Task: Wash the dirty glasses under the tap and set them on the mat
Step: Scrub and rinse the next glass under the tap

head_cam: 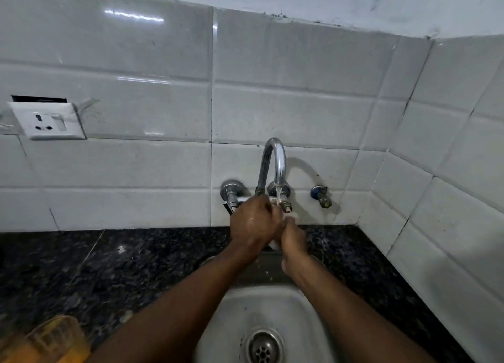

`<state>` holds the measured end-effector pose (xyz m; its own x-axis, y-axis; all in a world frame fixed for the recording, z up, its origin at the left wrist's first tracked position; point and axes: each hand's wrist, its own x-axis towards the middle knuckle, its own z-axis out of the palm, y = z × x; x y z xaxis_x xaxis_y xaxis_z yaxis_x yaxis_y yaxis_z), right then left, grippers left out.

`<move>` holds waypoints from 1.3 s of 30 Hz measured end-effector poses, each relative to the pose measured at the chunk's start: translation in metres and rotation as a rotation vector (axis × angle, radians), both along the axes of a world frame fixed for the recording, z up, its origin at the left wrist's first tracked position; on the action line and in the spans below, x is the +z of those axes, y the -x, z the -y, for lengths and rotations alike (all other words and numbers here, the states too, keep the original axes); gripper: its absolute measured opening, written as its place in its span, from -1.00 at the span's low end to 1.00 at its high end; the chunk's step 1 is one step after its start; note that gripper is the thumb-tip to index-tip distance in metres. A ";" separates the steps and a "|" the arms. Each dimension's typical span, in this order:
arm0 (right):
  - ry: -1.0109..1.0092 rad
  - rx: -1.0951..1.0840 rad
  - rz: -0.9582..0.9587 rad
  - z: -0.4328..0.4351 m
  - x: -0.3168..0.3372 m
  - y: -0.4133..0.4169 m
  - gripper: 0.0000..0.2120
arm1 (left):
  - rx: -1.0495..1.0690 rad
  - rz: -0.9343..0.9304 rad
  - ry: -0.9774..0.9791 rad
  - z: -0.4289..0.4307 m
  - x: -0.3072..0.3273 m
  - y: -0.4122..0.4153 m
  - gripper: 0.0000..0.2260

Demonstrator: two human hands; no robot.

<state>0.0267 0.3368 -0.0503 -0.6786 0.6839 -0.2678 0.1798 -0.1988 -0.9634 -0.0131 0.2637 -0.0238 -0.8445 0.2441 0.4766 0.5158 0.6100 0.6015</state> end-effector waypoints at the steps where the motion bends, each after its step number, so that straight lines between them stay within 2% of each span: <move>1: 0.196 0.041 0.010 0.004 -0.007 -0.002 -0.55 | -0.047 -0.091 0.203 -0.002 0.011 -0.002 -0.80; 2: 0.334 0.073 -0.005 0.009 -0.011 -0.004 -0.54 | -0.084 -0.132 0.328 -0.004 0.021 -0.003 -0.81; 4: 0.382 0.090 -0.019 0.012 -0.015 -0.005 -0.55 | -0.098 -0.133 0.386 -0.006 0.026 0.001 -0.81; 6: 0.337 0.041 -0.040 0.008 -0.012 -0.003 -0.63 | -0.079 -0.022 0.235 -0.002 0.016 0.012 -0.76; 8: 0.238 -0.032 -0.105 0.003 -0.002 -0.002 -0.73 | 0.019 0.201 0.024 0.002 -0.003 0.020 -0.67; 9: 0.105 -0.045 -0.140 0.003 0.004 -0.002 -0.76 | 0.070 0.365 -0.101 0.003 -0.008 0.019 -0.65; 10: -0.120 -0.032 -0.157 0.003 0.008 -0.001 -0.75 | 0.086 0.566 -0.260 0.004 -0.011 0.018 -0.64; 12: -0.689 0.061 -0.172 0.001 0.013 0.000 -0.69 | -0.032 1.019 -0.601 0.007 -0.014 0.016 -0.70; 13: -0.902 0.140 -0.172 -0.001 0.012 0.001 -0.63 | -0.120 1.168 -0.703 0.009 -0.014 0.014 -0.72; 14: -1.011 0.222 -0.184 -0.005 0.013 0.003 -0.59 | -0.167 1.228 -0.763 0.012 -0.015 0.016 -0.71; 15: -1.034 0.276 -0.192 -0.008 0.014 0.005 -0.57 | -0.169 1.223 -0.799 0.014 -0.015 0.015 -0.70; 16: -1.004 0.297 -0.188 -0.010 0.016 0.006 -0.57 | -0.127 1.113 -0.815 0.013 -0.017 0.015 -0.69; 17: -0.929 0.276 -0.184 -0.011 0.019 0.010 -0.60 | -0.044 0.884 -0.793 0.010 -0.021 0.016 -0.70; 19: -0.635 0.197 -0.137 -0.011 0.029 0.016 -0.66 | -0.008 0.332 -0.585 0.011 -0.021 0.009 -0.78; 20: -0.531 0.198 -0.109 -0.010 0.035 0.016 -0.67 | -0.035 0.186 -0.515 0.011 -0.019 0.006 -0.80; 21: -0.519 0.246 -0.112 -0.009 0.036 0.016 -0.68 | -0.028 0.192 -0.473 0.012 -0.017 0.007 -0.79; 22: -0.625 0.325 -0.125 -0.010 0.035 0.014 -0.71 | -0.006 0.373 -0.505 0.013 -0.013 0.012 -0.75; 23: -0.786 0.407 -0.150 -0.009 0.034 0.011 -0.73 | -0.027 0.648 -0.555 0.016 -0.010 0.017 -0.70; 24: -0.935 0.465 -0.174 -0.010 0.035 0.006 -0.75 | -0.135 0.969 -0.614 0.020 -0.008 0.019 -0.64; 25: -1.012 0.510 -0.185 -0.015 0.036 0.005 -0.75 | -0.245 1.188 -0.624 0.023 -0.007 0.020 -0.59; 26: -1.001 0.580 -0.186 -0.020 0.041 0.004 -0.78 | -0.303 1.274 -0.624 0.024 -0.008 0.021 -0.56; 28: -0.803 0.829 -0.142 -0.032 0.054 0.001 -0.90 | -0.294 1.211 -0.655 0.023 -0.013 0.023 -0.61; 29: -0.689 0.975 -0.089 -0.038 0.060 0.000 -0.81 | -0.238 1.102 -0.670 0.022 -0.015 0.022 -0.66; 31: -0.538 1.182 0.040 -0.050 0.067 0.001 -0.58 | -0.045 0.749 -0.718 0.018 -0.020 0.024 -0.75; 33: -0.422 1.203 0.075 -0.054 0.064 0.007 -0.47 | 0.016 0.388 -0.713 0.019 -0.026 0.023 -0.79; 35: -0.344 1.193 0.072 -0.057 0.054 0.015 -0.41 | -0.041 0.180 -0.663 0.022 -0.032 0.013 -0.84; 37: -0.406 1.201 0.128 -0.052 0.048 0.012 -0.42 | -0.032 0.172 -0.591 0.025 -0.034 0.011 -0.84; 38: -0.511 1.217 0.149 -0.048 0.049 0.011 -0.42 | -0.031 0.292 -0.556 0.027 -0.032 0.015 -0.80; 39: -0.618 1.253 0.170 -0.046 0.048 0.010 -0.36 | -0.039 0.495 -0.513 0.028 -0.029 0.023 -0.78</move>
